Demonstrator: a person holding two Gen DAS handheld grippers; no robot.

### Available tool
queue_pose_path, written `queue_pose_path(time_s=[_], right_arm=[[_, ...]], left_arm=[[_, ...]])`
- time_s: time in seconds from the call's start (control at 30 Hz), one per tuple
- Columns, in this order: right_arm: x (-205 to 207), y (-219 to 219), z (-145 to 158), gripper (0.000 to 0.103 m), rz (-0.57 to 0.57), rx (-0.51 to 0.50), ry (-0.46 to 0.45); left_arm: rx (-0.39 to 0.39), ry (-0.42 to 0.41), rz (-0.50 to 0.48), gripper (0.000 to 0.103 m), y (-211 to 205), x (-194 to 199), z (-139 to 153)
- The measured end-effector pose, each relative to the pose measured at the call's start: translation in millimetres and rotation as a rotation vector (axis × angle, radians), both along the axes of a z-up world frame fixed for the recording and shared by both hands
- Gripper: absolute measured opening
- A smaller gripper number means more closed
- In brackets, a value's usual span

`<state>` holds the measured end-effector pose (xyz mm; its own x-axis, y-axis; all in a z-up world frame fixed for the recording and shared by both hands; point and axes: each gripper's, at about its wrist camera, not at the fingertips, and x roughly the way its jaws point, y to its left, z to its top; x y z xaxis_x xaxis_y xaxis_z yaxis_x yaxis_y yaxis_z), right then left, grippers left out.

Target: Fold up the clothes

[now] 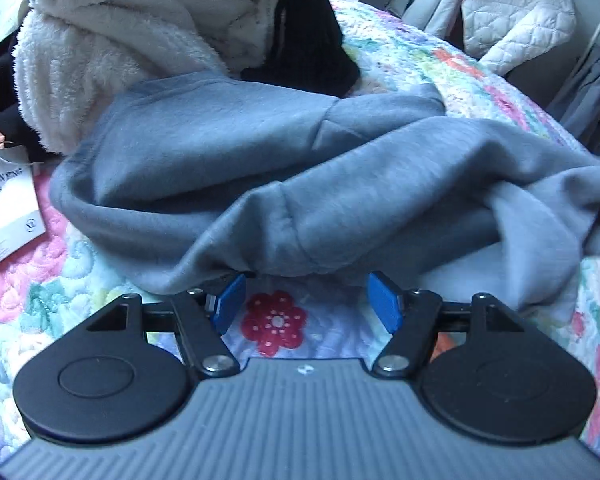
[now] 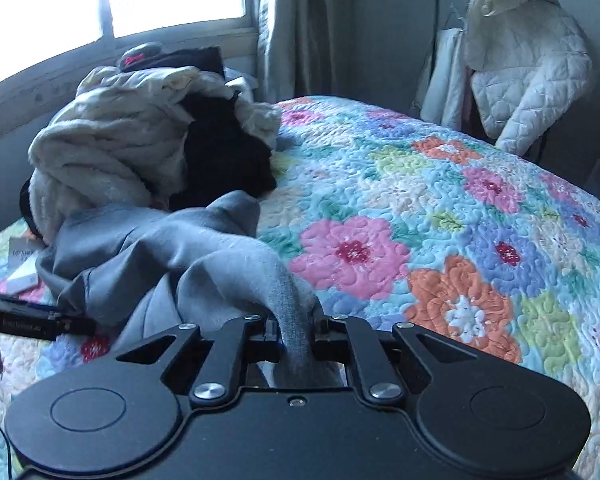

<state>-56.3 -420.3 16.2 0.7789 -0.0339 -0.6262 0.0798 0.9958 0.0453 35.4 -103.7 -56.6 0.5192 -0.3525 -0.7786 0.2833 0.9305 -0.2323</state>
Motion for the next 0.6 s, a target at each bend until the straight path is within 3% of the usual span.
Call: queue_pose_path(time_s=[0.07, 0.17, 0.23, 0.4, 0.47, 0.6], right_arm=[[-2.3, -17.4, 8.3, 0.009, -0.068, 0.031, -0.042], [-6.4, -29.6, 8.1, 0.01, -0.148, -0.013, -0.059], [-7.1, -34.7, -1.1, 0.018, -0.193, -0.02, -0.028], [-23.4, -36.8, -26.0, 0.023, -0.238, 0.101, 0.026], [-30.5, -35.0, -29.8, 0.035, -0.234, 0.13, 0.043], [-44.7, -31.5, -37.4, 0.046, -0.224, 0.188, 0.076]], left_arm=[[-0.007, -0.005, 0.009, 0.067, 3.8, 1.4, 1.0], [-0.006, -0.013, 0.021, 0.067, 6.6, 3.5, -1.3], [0.012, -0.008, 0.022, 0.067, 5.8, 5.1, -6.8], [0.026, 0.021, 0.009, 0.067, -1.0, 7.7, -19.7], [0.032, 0.025, 0.003, 0.067, -3.3, 7.5, -22.7], [0.047, 0.018, -0.007, 0.067, -5.0, 7.9, -25.7]])
